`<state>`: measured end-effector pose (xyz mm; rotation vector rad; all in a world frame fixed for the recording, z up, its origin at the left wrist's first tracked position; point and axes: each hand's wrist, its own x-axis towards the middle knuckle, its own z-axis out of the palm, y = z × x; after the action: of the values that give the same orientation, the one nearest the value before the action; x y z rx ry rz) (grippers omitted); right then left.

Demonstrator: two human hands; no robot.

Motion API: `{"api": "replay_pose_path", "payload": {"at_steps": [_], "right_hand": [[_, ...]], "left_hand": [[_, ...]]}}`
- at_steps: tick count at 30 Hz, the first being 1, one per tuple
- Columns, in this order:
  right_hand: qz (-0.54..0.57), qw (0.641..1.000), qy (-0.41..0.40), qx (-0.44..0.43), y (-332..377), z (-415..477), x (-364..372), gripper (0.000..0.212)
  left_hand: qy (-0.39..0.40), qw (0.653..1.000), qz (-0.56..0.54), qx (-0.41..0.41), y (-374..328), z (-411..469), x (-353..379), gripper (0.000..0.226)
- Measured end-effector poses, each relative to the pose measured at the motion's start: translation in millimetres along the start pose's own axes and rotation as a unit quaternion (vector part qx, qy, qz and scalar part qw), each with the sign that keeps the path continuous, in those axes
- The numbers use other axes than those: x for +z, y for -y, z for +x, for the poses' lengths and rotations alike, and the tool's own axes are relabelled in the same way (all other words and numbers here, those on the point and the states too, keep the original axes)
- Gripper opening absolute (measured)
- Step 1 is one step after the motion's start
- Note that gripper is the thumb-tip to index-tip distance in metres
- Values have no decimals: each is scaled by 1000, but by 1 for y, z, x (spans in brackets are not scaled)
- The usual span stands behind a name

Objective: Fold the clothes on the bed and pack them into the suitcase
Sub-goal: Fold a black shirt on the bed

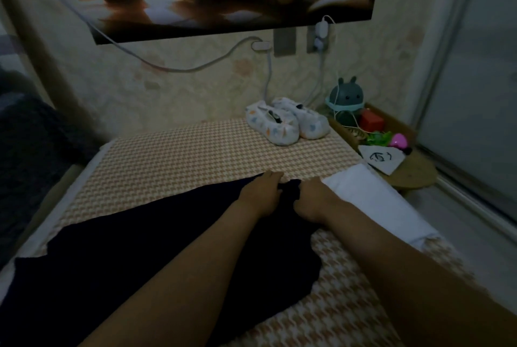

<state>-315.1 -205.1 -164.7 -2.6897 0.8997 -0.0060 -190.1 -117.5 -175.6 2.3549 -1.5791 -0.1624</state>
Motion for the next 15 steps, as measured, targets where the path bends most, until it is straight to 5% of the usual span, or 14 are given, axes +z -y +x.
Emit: {"api": "replay_pose_path", "payload": {"at_steps": [6,11,15], "right_hand": [[34,999,-13,-19,-2,2,5,22],[176,984,-30,-19,3,-4,2,49],[259,965,43,7,12,-19,-15,30]], "left_hand": [[75,996,-46,-31,-12,27,-8,15],[-29,976,-202,-71,-2,6,-34,18],[-53,951,-276,-127,15,-21,-60,14]]}}
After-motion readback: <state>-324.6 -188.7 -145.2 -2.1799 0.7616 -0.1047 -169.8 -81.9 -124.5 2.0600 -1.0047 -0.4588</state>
